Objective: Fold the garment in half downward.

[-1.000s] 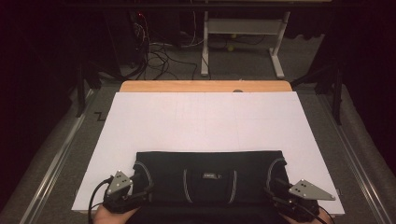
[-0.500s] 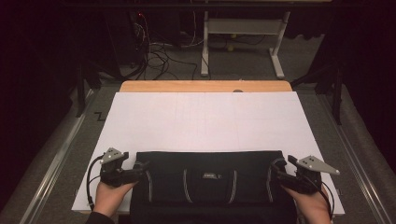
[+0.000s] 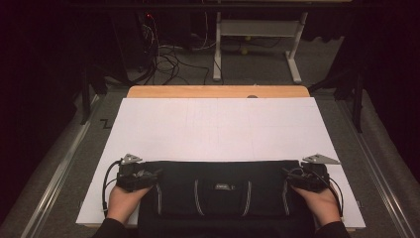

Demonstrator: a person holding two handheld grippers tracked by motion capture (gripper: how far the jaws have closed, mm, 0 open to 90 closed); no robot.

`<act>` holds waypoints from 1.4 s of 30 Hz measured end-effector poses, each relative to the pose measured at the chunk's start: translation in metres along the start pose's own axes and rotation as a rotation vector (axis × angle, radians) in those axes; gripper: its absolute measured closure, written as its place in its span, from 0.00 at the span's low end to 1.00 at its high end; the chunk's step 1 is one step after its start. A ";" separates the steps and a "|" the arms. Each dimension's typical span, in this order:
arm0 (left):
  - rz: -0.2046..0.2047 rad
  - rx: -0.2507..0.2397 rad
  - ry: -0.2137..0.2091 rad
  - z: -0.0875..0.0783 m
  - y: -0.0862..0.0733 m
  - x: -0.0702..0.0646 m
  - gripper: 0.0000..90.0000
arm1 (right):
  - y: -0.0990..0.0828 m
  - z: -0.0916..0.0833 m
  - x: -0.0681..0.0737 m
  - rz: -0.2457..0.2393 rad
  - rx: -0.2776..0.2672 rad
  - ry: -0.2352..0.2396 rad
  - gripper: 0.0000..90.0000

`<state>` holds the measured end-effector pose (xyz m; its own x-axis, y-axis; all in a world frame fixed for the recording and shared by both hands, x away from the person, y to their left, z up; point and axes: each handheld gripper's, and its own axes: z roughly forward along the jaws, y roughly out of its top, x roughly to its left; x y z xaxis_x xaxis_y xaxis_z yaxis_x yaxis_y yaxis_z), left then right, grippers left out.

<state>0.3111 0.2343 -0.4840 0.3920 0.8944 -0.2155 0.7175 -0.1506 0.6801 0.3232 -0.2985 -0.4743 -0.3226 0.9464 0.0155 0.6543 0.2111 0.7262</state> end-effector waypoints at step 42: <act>0.098 -0.122 -0.033 -0.015 -0.003 -0.019 0.79 | -0.004 -0.018 0.008 -0.074 -0.138 0.084 0.86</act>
<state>0.2933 0.2243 -0.4716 0.4765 0.8635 -0.1654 0.6007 -0.1824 0.7784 0.3058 -0.2964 -0.4653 -0.4263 0.9045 0.0119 0.5283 0.2383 0.8149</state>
